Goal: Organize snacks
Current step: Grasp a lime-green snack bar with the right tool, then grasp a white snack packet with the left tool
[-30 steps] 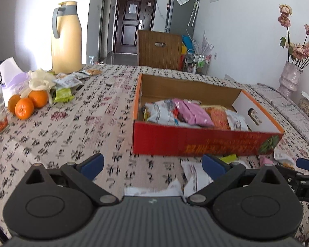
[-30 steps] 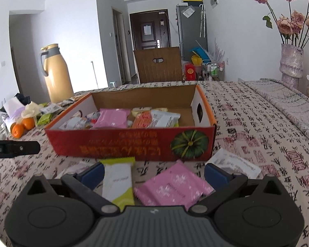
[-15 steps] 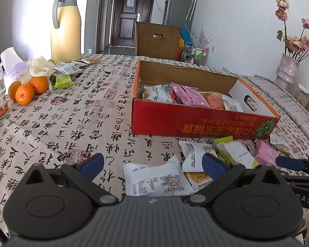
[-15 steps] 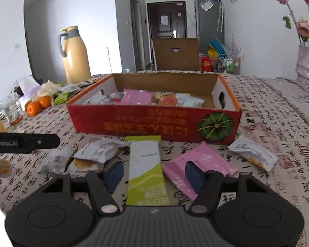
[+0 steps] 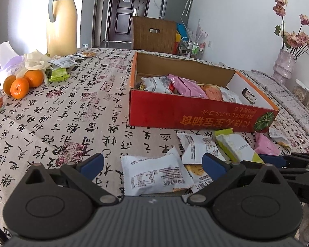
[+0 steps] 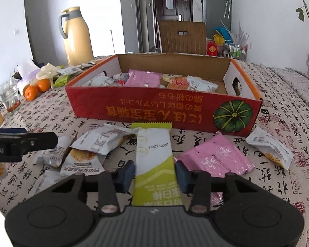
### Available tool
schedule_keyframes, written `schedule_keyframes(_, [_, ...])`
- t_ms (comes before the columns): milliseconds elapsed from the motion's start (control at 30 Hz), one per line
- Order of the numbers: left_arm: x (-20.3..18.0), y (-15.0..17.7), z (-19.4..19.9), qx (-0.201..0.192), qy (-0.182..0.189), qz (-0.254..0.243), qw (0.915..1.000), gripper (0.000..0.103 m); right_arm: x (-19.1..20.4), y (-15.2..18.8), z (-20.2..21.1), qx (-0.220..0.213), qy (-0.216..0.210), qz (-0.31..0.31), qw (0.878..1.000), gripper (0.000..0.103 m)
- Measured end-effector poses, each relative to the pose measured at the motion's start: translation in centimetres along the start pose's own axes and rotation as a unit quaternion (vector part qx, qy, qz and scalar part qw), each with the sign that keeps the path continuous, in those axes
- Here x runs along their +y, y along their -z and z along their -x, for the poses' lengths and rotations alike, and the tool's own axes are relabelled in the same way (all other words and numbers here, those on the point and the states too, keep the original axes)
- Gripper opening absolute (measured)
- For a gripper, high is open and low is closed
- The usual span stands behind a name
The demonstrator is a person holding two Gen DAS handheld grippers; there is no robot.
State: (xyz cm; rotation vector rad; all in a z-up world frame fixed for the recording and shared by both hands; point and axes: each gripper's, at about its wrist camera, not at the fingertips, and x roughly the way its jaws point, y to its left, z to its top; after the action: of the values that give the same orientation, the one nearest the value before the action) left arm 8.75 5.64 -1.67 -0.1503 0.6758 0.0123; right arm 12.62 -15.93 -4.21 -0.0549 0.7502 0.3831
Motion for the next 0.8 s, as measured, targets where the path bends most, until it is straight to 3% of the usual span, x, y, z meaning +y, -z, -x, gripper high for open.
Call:
schedule_keyframes(567, [0.2, -0.1, -0.6, 0.009, -0.002, -0.001, 1.0000, 0.103, 0.8, -0.1, -1.4, 0.015, 0.011, 0.026, 0.999, 0.037])
schedule_keyframes(800, [0.2, -0.3, -0.7, 0.012, -0.008, -0.004, 0.9999, 0.103, 0.5, -0.2, 0.0, -0.015, 0.010, 0.017, 1.000, 0.036])
